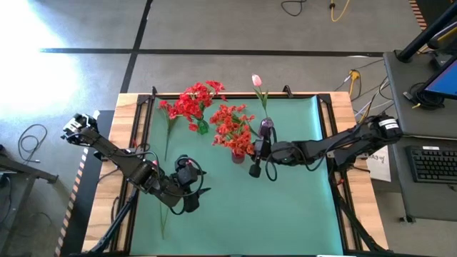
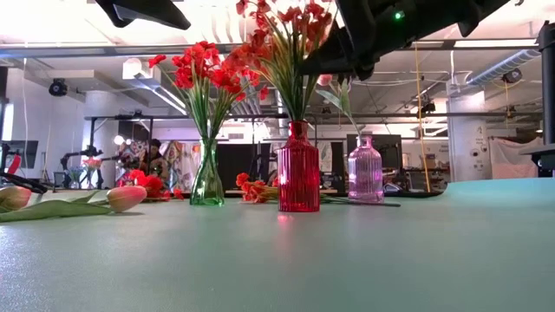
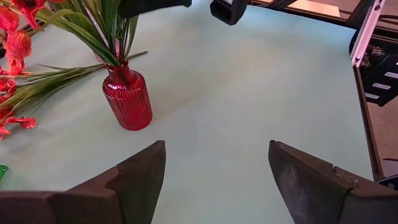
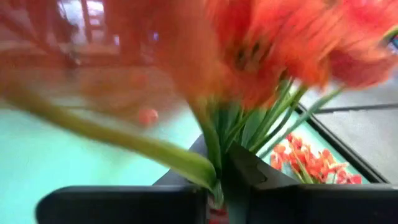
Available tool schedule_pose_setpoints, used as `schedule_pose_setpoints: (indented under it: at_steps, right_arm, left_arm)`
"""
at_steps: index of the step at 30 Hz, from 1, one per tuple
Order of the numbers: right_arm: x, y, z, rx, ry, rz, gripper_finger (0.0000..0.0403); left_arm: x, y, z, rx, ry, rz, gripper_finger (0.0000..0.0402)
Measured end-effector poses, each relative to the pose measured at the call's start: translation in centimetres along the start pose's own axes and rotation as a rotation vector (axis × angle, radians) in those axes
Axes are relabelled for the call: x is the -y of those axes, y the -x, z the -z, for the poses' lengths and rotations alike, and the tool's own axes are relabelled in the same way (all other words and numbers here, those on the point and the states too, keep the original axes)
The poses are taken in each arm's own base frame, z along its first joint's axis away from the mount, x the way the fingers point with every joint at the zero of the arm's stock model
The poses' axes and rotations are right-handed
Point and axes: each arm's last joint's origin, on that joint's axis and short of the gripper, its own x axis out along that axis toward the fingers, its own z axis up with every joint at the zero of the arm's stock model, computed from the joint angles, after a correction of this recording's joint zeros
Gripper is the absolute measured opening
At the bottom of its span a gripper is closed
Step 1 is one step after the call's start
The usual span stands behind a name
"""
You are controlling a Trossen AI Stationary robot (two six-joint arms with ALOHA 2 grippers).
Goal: Sort flowers into vase by color
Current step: Put the orange flowers into the red vase
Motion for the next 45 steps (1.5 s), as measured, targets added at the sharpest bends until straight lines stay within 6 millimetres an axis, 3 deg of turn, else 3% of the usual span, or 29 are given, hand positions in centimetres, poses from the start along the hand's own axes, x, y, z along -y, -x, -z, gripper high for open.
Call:
schedule_pose_setpoints:
  at_steps: [14,31,38,45]
  right_arm:
    - [0.4,0.8,-0.8,0.023,-0.051,-0.001,0.0178]
    - [0.5,3.1,-2.1,0.034,-0.112,-0.035,0.0266]
    - [0.7,4.7,-2.6,0.013,-0.135,-0.051,0.0285]
    - [0.9,6.2,-3.1,0.008,-0.144,-0.071,0.0280]
  left_arm:
    - [0.0,0.0,0.0,-0.002,0.009,-0.001,0.0272]
    - [-0.7,0.1,0.9,-0.072,0.126,-0.062,0.0272]
    - [-1.6,-0.9,4.2,-0.222,0.286,-0.069,0.0272]
    - [-3.3,-2.0,8.4,-0.389,0.466,-0.141,0.0272]
